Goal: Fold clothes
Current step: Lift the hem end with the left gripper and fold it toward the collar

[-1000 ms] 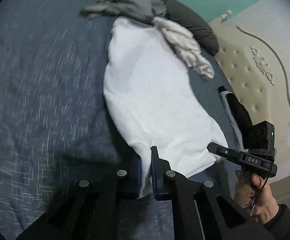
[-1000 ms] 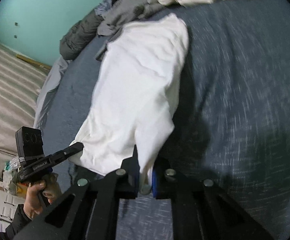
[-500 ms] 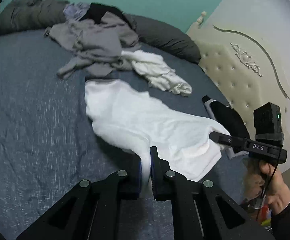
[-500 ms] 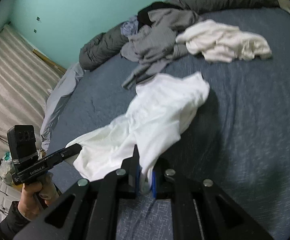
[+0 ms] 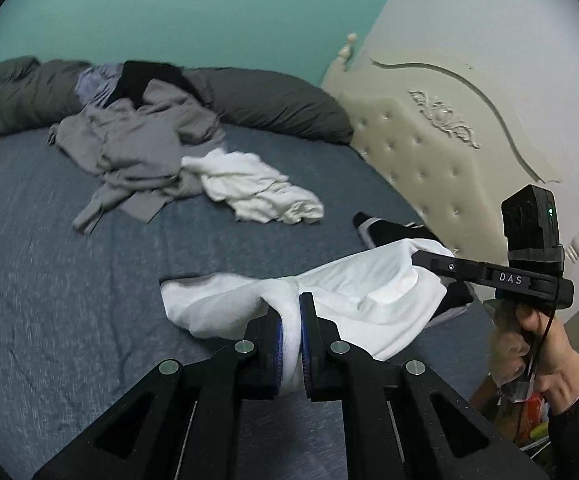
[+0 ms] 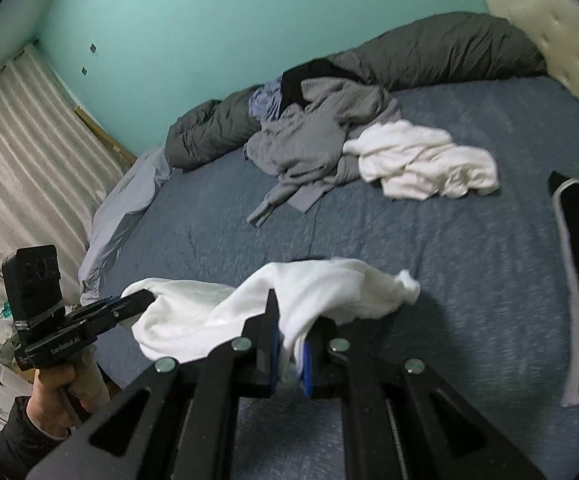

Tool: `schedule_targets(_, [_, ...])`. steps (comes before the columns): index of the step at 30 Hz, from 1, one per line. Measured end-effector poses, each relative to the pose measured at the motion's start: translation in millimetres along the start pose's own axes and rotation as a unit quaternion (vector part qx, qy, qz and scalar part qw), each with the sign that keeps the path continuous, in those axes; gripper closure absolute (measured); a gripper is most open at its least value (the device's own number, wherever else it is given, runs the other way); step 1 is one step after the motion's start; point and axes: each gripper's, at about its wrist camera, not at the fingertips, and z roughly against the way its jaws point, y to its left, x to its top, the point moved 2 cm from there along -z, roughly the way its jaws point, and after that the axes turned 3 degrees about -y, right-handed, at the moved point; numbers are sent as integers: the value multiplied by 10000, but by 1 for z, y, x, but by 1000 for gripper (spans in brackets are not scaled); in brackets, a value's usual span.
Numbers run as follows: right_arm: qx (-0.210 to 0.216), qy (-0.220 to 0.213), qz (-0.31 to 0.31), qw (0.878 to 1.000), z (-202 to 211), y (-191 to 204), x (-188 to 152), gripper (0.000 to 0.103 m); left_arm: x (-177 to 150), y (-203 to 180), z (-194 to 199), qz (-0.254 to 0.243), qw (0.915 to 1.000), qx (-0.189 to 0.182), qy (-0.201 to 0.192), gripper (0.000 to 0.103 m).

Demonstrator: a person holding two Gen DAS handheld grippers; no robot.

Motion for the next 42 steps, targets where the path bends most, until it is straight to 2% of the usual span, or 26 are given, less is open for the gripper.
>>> schedule_targets(7, [-225, -218, 31, 9995, 53, -13, 16, 95, 22, -49, 1, -233, 9995, -213, -65, 96])
schedule_targets(23, [-766, -711, 115, 9945, 166, -64, 72, 95, 90, -170, -36, -675, 9947, -768, -104, 96])
schedule_targets(32, [-1055, -955, 184, 9896, 199, -109, 128, 95, 140, -226, -80, -927, 9917, -878, -136, 96])
schedule_targets(42, [-1422, -1021, 219, 9843, 204, -176, 194, 96, 196, -265, -151, -919, 9914, -933, -83, 96])
